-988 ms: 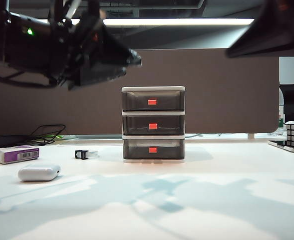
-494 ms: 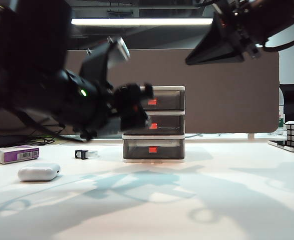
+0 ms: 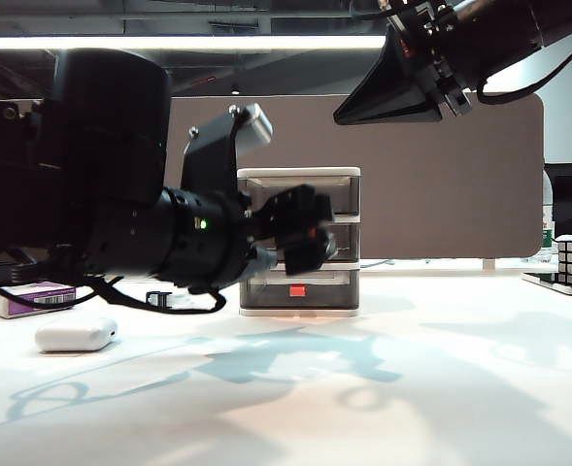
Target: Open the second layer of the drawer on the table, pick up the transparent tape on the table and put it in, and finally close the drawer.
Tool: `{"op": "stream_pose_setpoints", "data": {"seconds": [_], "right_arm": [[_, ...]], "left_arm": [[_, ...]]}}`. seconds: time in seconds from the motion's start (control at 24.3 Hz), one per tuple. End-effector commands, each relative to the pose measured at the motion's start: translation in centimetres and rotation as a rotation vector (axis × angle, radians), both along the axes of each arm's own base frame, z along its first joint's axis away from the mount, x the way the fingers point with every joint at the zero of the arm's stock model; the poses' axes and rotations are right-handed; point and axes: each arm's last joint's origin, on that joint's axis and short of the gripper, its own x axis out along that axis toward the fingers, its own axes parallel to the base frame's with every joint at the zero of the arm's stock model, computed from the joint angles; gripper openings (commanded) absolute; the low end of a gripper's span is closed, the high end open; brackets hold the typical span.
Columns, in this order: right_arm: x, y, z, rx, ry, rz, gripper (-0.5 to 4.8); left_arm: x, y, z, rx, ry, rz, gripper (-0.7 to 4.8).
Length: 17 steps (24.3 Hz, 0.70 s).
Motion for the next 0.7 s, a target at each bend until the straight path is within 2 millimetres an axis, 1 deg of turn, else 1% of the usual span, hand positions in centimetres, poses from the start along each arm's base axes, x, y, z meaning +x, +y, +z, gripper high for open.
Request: {"op": "stream_pose_setpoints", "data": {"seconds": [0.04, 0.08, 0.12, 0.21, 0.29, 0.41, 0.58, 0.66, 0.7], "right_arm": [[0.0, 0.1, 0.4, 0.010, -0.034, 0.041, -0.05], [0.0, 0.1, 0.4, 0.011, -0.035, 0.042, -0.05], [0.0, 0.2, 0.4, 0.012, -0.037, 0.045, -0.05], [-0.1, 0.2, 0.4, 0.013, -0.035, 0.049, -0.05], [-0.1, 0.2, 0.4, 0.017, -0.034, 0.057, -0.05], [-0.1, 0.2, 0.4, 0.018, -0.033, 0.062, -0.05], [-0.1, 0.2, 0.4, 0.014, -0.040, 0.065, -0.05], [0.0, 0.2, 0.3, 0.004, -0.049, 0.071, -0.05], [0.1, 0.3, 0.1, -0.002, -0.050, 0.073, -0.05]], "left_arm": [[0.6, -0.5, 1.1, -0.055, -0.043, -0.003, 3.40], [0.8, -0.7, 1.3, -0.068, -0.037, 0.007, 3.40], [1.0, -1.4, 1.5, -0.057, -0.028, 0.023, 3.40], [1.1, -2.4, 1.8, -0.029, -0.020, 0.120, 3.40], [1.0, -3.5, 2.0, 0.047, -0.031, 0.248, 3.40], [0.6, -4.7, 2.2, 0.100, -0.034, 0.353, 3.41], [0.2, -5.1, 1.5, 0.073, -0.035, 0.466, 3.40], [0.2, -5.2, 0.7, 0.025, -0.014, 0.504, 3.40], [0.3, -5.2, 0.0, -0.015, -0.007, 0.509, 3.40]]}}
